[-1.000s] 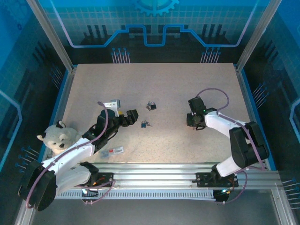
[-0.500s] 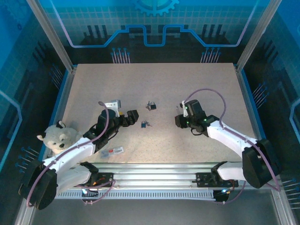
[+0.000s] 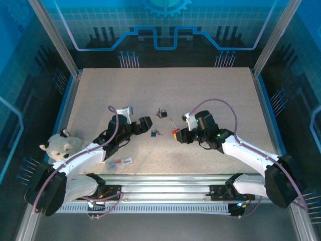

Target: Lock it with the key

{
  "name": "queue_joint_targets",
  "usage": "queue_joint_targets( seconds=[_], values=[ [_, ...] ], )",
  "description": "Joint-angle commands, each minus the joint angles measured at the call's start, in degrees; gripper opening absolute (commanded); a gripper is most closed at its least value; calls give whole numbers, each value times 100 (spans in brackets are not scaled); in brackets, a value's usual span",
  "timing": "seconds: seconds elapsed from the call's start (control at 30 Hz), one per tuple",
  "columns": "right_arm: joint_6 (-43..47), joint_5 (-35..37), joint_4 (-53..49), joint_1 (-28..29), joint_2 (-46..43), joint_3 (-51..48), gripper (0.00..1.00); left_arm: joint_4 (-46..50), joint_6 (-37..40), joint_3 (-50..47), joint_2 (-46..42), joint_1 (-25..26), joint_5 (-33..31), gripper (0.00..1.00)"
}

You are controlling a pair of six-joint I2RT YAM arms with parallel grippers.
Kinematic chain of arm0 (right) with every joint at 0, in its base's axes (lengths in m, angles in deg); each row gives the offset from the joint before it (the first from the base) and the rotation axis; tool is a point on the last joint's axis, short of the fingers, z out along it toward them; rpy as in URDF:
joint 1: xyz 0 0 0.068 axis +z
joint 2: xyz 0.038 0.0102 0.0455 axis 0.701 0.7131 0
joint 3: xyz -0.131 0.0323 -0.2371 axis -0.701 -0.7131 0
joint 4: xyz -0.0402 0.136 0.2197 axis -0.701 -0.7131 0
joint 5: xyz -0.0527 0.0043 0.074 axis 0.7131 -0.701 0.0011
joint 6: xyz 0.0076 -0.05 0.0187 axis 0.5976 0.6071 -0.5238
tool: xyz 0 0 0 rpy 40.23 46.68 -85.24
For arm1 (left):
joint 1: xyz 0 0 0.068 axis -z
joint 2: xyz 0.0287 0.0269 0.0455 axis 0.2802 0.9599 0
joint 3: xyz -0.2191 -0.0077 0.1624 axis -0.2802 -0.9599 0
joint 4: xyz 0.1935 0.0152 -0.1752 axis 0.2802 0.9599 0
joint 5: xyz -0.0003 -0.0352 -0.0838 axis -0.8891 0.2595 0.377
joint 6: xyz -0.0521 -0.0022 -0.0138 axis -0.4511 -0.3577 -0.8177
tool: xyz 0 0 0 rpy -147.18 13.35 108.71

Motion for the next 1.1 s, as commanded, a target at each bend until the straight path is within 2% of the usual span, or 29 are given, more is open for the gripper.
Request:
queue_joint_targets(
  seconds=[0.0, 0.27, 0.5, 1.07],
  values=[
    [37, -488, 400, 52, -149, -143, 15, -411, -445, 190, 170, 79, 357, 99],
    [-81, -1290, 816, 67, -196, -314, 15, -766, -696, 395, 645, 475, 450, 99],
    [-121, -1614, 1008, 104, -116, -341, 13, -1157, -888, 491, 1005, 591, 605, 99],
    [-47, -1784, 1119, 358, 241, -227, 10, -3145, -1630, 252, 1877, 628, 1675, 99]
  ],
)
